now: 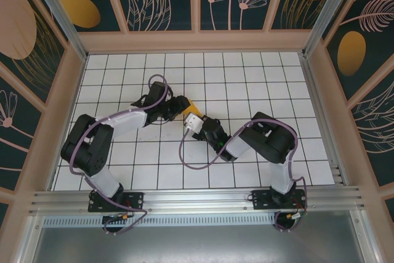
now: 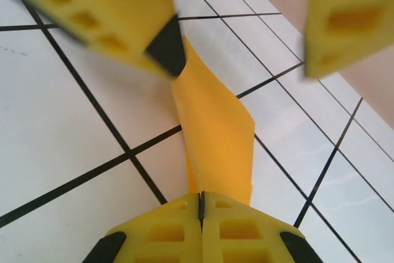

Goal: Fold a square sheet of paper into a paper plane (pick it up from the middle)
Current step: Fold the wing for the fifth time at the center of the table.

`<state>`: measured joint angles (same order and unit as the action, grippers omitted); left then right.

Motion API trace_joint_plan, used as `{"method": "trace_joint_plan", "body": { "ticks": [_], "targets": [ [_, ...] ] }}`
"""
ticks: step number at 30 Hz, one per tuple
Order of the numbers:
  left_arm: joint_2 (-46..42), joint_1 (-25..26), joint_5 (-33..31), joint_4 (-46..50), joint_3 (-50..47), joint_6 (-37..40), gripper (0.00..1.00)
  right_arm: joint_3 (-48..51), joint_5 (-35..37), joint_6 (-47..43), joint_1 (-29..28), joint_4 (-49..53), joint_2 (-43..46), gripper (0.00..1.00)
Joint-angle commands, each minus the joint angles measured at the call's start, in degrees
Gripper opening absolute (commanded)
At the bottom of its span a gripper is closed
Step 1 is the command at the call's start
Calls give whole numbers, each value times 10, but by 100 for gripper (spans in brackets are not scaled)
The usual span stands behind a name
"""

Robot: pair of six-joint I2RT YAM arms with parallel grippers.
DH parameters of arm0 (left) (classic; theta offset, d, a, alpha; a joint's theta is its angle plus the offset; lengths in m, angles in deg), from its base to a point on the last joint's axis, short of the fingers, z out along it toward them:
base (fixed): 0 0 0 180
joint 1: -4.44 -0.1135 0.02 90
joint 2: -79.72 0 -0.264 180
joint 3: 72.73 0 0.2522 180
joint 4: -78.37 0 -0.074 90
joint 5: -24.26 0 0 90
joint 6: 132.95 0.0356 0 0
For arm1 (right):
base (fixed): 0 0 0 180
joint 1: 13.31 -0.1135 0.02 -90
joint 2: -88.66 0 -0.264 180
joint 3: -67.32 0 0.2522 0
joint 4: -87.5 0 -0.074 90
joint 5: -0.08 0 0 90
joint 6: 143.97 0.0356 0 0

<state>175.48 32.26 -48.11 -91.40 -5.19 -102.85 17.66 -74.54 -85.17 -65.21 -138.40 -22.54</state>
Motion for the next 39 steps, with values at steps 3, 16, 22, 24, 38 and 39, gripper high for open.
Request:
{"method": "trace_joint_plan", "body": {
  "ticks": [3, 16, 22, 24, 38, 39],
  "targets": [
    [-38, -14, -41, 21, 8, 27, 67, 6, -70, 119, 5, 53, 47, 3],
    [-88, -21, -47, -75, -82, 41, 70, -1, -269, 425, 90, 98, 71, 0],
    [-107, -21, -32, -149, -135, 47, 70, -17, -361, 517, 138, 103, 61, 0],
    [-111, -21, -26, -167, -146, 52, 70, -23, -386, 538, 151, 102, 56, 0],
    [-46, -15, 69, -325, -187, 59, 48, -39, -490, 682, 191, 64, 11, 0],
    [-39, -13, 73, -332, -185, 61, 47, -39, -499, 695, 195, 56, 8, 0]
  ]
}}
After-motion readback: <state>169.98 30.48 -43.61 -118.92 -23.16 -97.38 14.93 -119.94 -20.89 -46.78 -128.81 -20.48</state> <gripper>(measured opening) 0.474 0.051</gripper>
